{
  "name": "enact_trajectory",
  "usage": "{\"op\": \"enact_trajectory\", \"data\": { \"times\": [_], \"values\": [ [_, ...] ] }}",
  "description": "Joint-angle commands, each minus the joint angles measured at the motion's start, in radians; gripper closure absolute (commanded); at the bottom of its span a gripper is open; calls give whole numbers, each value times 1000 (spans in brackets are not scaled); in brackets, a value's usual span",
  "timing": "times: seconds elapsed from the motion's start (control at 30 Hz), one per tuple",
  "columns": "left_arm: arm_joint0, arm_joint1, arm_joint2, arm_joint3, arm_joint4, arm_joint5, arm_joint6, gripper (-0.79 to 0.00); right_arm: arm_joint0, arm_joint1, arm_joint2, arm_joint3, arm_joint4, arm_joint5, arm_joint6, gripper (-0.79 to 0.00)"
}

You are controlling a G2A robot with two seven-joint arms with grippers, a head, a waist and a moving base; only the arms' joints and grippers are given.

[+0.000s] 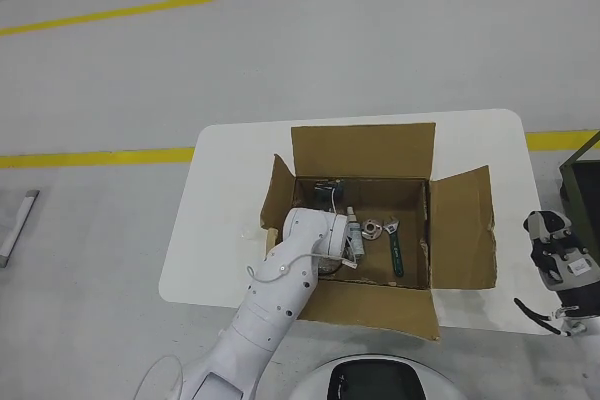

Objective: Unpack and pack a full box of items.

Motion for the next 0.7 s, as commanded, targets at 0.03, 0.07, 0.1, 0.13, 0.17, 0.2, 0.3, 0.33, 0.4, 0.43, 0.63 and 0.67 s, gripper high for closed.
{"op": "enact_trajectory", "data": {
  "times": [0.03, 0.07, 0.1, 0.13, 0.17, 0.2, 0.3, 0.33, 0.4, 0.43, 0.63, 0.67],
  "values": [
    [1, -1, 0, 7, 20, 0, -2, -646, 1, -1, -1, -1, -1, 0, -1, 0],
    [1, -1, 1, 12, 30, 1, 1, -634, 1, -1, -2, -1, -3, -2, -1, 0],
    [1, -2, 1, 17, 36, 3, 2, -628, 2, -2, -2, -1, -4, -2, -1, 0],
    [1, -2, 4, 23, 46, 1, 2, -619, 2, -2, -2, 0, -5, -1, 0, 0],
    [1, -3, 4, 27, 52, 0, 1, -619, 2, -3, -2, -1, -4, 0, 2, 0],
    [0, -4, 4, 31, 55, 0, 0, -619, 2, -3, -2, -1, -4, 0, 2, 0],
    [1, -7, 3, 40, 58, -3, 1, -616, 2, -4, -2, 0, -4, 1, 2, 0],
    [1, -8, 2, 43, 58, -3, 0, -616, 3, -5, -1, 0, -4, 1, 2, 0],
    [0, -10, 2, 48, 58, -5, 0, -616, 4, -5, 0, 0, -4, 0, 3, 0],
    [0, -11, 2, 52, 57, -7, -1, -616, 4, -6, 1, 1, -3, -1, 4, 0],
    [1, -18, 3, 81, 60, -12, 6, -576, 8, -7, 5, 3, 0, -8, 9, 0],
    [1, -19, 3, 85, 60, -13, 8, -508, 9, -7, 6, 2, 2, -9, 10, 0]
  ]
}}
